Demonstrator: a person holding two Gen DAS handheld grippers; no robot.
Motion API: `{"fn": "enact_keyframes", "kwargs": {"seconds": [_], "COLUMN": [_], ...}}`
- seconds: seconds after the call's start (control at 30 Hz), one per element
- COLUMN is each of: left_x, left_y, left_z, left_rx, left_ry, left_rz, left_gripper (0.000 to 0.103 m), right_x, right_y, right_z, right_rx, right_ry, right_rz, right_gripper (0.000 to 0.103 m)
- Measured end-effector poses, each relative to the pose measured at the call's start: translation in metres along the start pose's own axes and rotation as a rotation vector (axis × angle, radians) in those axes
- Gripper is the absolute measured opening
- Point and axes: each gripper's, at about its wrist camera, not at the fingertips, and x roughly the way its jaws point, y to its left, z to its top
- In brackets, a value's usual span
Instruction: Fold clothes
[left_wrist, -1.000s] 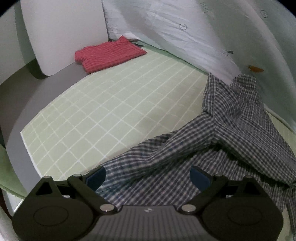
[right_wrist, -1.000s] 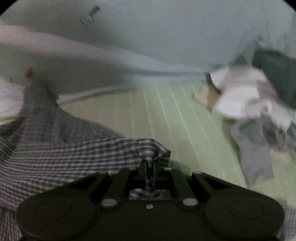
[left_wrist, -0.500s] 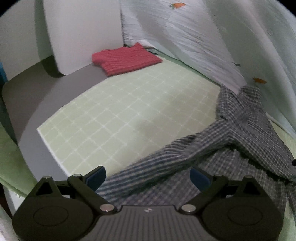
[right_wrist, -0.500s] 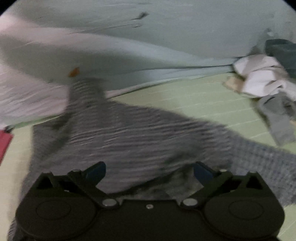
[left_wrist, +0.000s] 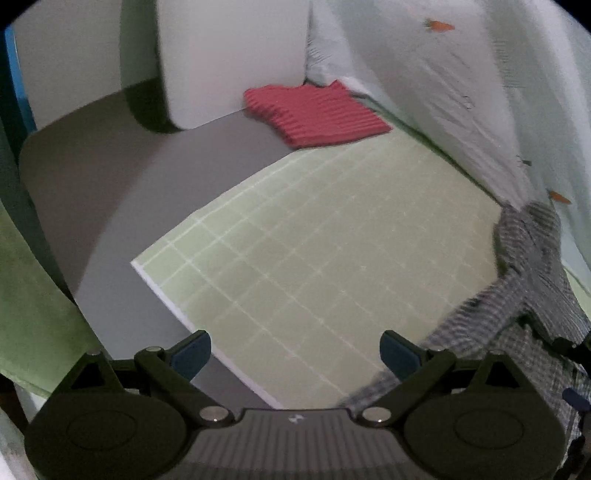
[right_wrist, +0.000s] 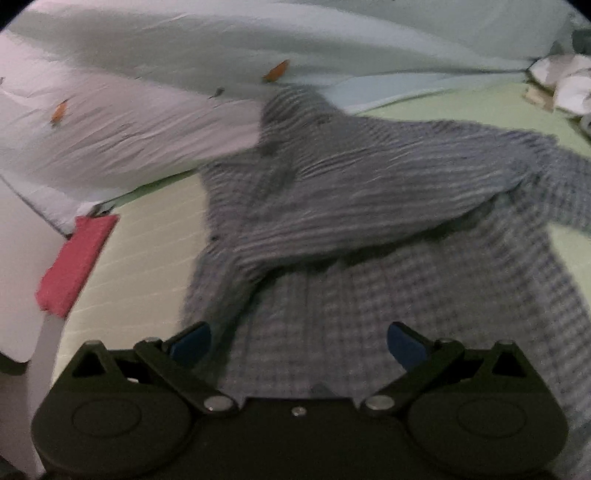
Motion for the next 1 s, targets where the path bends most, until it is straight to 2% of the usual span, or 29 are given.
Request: {"fn": "enact_keyframes", "kwargs": {"seconds": [0.23, 0.43, 0.53, 0.6, 0.7, 0.93, 0.97, 1.0], "left_x": [0.026, 0.045, 0.056, 0.061, 0.067, 0.072, 0.072, 0.072], "left_y": [0.040, 0.044, 0.039, 0.035, 0.029, 0.022, 0.020, 0.018], "left_z": [0.031, 0.046, 0.050, 0.051, 0.050, 0.045, 0.044, 0.042], "left_rx": [0.043, 0.158, 0.216, 0.248, 0.301, 0.371, 0.376, 0.382], "left_ry": [0.057, 0.089, 0.114, 0.127, 0.141, 0.155, 0.157, 0.158], "left_rz": [-0.015, -0.045, -0.069, -0.084, -0.101, -0.120, -0.121, -0.123], "left_gripper": [0.097, 0.097, 0.097, 0.097, 0.097, 0.097, 0.097, 0.097], "right_x": [0.011, 0.022, 0.025, 0.024, 0.025, 0.038, 0.039, 0.039], "right_y": [0.049, 0.071, 0.077, 0.078, 0.084, 0.097, 0.098, 0.098], "right_z": [-0.049, -0.076, -0.089, -0.098, -0.109, -0.123, -0.125, -0.126], "right_rx": [0.054, 0.140, 0.159, 0.174, 0.168, 0.142, 0.134, 0.130], "right_ry": [0.063, 0.093, 0.105, 0.118, 0.123, 0.194, 0.194, 0.195], "right_rz": [0.071, 0.085, 0.095, 0.107, 0.114, 0.153, 0.158, 0.162], "right_gripper": [0.102, 0.091, 0.076, 0.061, 0.050, 0.049, 0.048, 0.038]}}
